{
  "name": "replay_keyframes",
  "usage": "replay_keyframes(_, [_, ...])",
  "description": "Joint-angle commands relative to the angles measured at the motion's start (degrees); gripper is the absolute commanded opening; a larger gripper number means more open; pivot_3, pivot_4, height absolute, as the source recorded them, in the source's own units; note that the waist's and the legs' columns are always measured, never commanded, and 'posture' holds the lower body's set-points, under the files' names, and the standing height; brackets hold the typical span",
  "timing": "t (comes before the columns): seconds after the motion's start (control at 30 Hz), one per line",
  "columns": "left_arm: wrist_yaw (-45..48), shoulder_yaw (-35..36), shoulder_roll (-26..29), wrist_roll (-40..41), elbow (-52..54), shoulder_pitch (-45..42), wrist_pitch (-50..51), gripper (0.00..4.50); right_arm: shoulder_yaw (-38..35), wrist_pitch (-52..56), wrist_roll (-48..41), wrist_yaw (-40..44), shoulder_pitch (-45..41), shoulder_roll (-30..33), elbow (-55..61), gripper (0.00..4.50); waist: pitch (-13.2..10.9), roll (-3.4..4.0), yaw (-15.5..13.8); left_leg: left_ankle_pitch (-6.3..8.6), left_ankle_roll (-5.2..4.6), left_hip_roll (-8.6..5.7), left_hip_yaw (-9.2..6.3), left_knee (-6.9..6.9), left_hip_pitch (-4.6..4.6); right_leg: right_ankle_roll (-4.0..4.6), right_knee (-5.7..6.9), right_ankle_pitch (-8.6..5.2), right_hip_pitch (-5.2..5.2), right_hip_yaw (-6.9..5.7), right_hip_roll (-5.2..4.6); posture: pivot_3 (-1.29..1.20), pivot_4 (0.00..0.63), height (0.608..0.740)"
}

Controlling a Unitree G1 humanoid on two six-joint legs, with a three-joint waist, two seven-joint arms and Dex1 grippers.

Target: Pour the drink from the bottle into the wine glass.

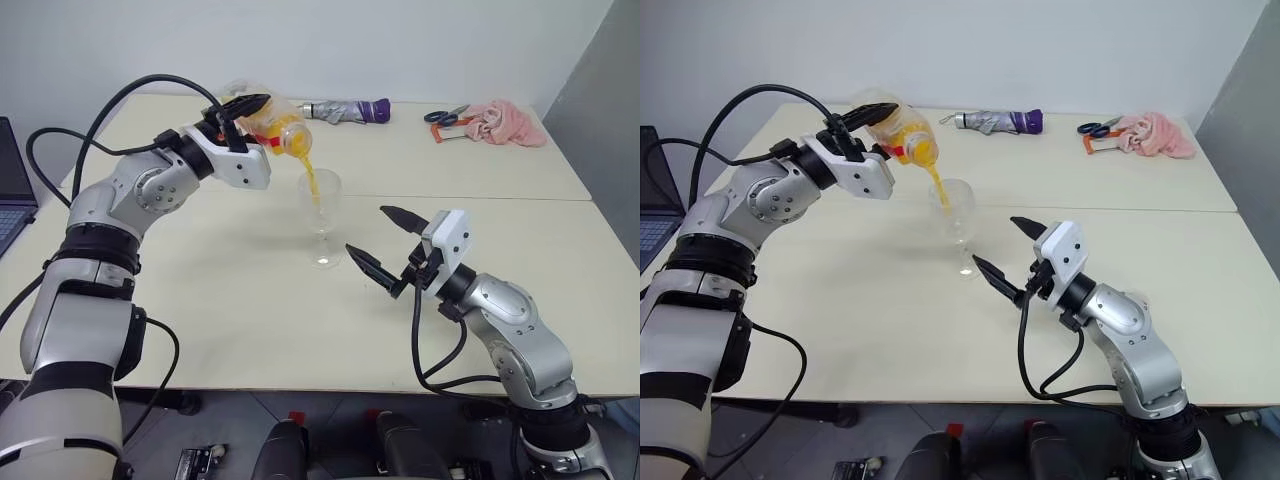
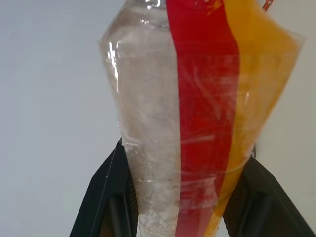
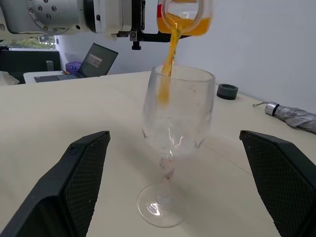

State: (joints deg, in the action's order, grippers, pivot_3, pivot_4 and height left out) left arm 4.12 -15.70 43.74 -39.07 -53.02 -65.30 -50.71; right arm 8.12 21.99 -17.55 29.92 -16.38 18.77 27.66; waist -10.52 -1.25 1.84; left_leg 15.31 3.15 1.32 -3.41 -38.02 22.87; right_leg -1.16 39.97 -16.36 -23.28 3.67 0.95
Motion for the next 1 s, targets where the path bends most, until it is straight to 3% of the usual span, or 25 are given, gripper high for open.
replay_keyframes(0.03, [-2.7, 0.1, 1.9, -0.5, -0.2, -3.0, -0.7, 1.71, 0.0, -0.5, -0.4, -0.4, 0.2, -0.6, 2.3, 4.50, 0.0, 0.00, 0.0, 0.00, 0.00, 0.00, 0.00, 0.00, 0.00, 0.00, 0.00, 0.00, 0.00, 0.00, 0.00, 0.00, 0.150, 0.740])
replay_keyframes(1.0, [-8.7, -4.3, 2.8, -4.5, -3.7, -7.2, -1.4, 1.71, 3.5, -2.7, 2.2, -2.2, 2.3, -4.0, 2.8, 4.50, 0.0, 0.00, 0.0, 0.00, 0.00, 0.00, 0.01, -0.01, 0.00, 0.00, 0.02, 0.00, -0.01, -0.01, -0.01, 0.00, 0.150, 0.740])
